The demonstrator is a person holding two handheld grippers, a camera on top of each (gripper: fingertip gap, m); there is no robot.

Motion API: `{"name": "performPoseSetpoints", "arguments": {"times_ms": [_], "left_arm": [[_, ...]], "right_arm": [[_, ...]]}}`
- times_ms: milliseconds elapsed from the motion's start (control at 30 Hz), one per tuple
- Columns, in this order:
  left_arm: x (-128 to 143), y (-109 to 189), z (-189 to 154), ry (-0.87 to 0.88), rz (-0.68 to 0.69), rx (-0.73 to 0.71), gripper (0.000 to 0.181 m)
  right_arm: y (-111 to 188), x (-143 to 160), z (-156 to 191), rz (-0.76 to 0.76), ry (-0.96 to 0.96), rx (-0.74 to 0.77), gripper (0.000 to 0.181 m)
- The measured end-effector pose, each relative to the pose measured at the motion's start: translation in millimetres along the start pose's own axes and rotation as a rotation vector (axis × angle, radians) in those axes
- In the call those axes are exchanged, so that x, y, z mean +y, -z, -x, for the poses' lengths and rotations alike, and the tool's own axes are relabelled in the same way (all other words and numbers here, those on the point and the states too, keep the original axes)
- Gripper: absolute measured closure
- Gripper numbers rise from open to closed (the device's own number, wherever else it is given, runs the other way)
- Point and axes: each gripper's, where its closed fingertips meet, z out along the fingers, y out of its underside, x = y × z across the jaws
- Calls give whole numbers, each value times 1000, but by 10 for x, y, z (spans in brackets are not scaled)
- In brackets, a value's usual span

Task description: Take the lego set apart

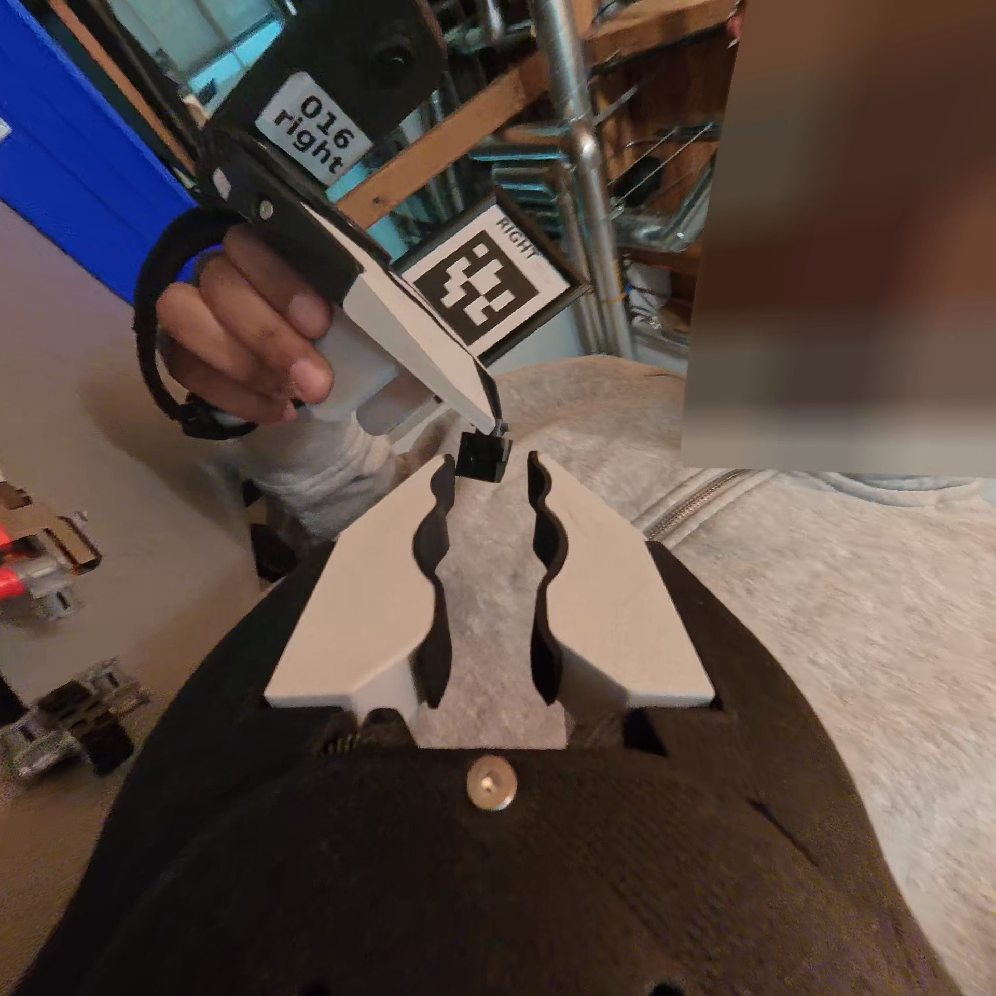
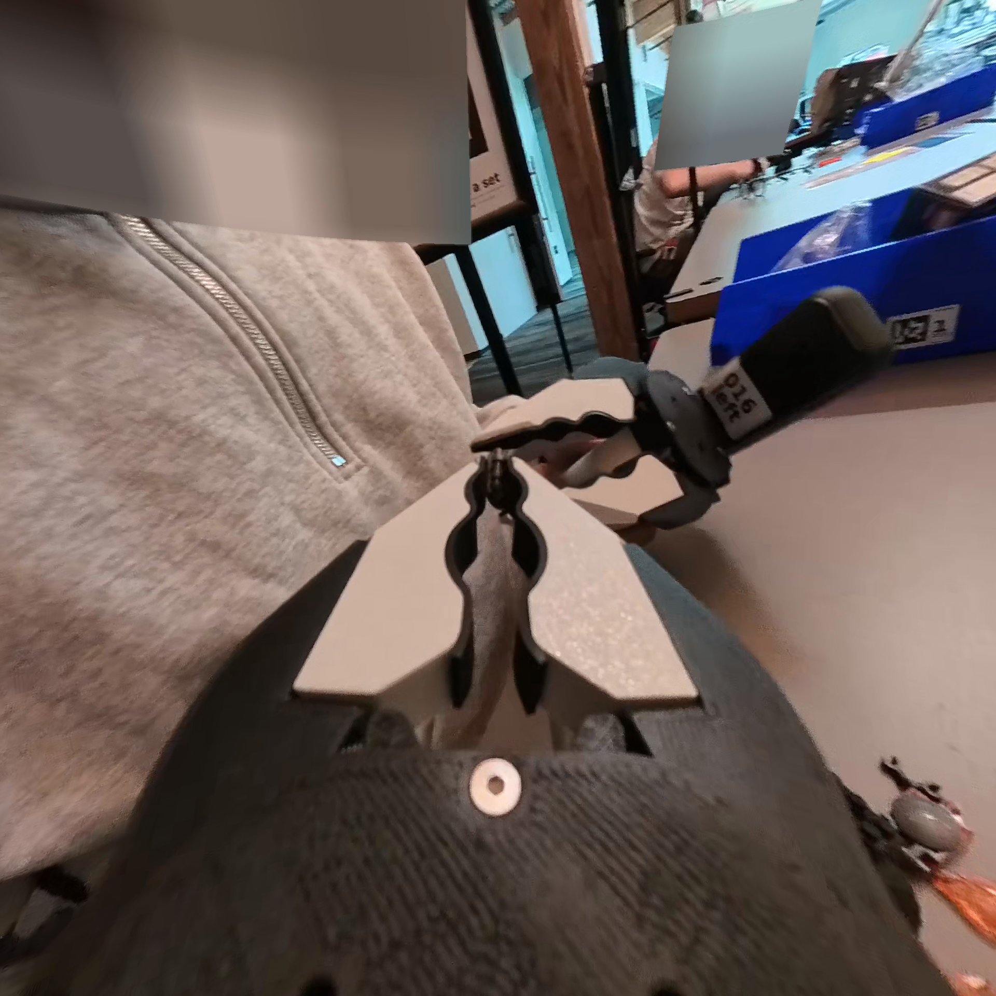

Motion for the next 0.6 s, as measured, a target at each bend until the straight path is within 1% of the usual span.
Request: {"name": "performPoseSetpoints", "arguments": {"times_ms": [133,267,400,467,533,567,600], "left_arm": [[121,-97,-7,61,53,62,161],[153,-170,-76,115,55,164,162],[209,-226,-95,130,77,197,164],[227,-239,-110,101,87,198,165],[175,-215,-140,49,55,201,165],[112,-182,-143,24,17,193,165],[38,-139,-141,-4,-26,177,165]], "right_arm": [[-16,49,163,51,-18,-118,178],[-21,25,313,48,-38,-241,179],[-20,34,390,52,-74,-329,179],[-18,31,407,41,-94,-362,179],[-10,-25,357,-2,-102,-349,179],[0,-74,283,-38,-95,-304,177],[14,-123,164,-76,-85,-222,169]]}}
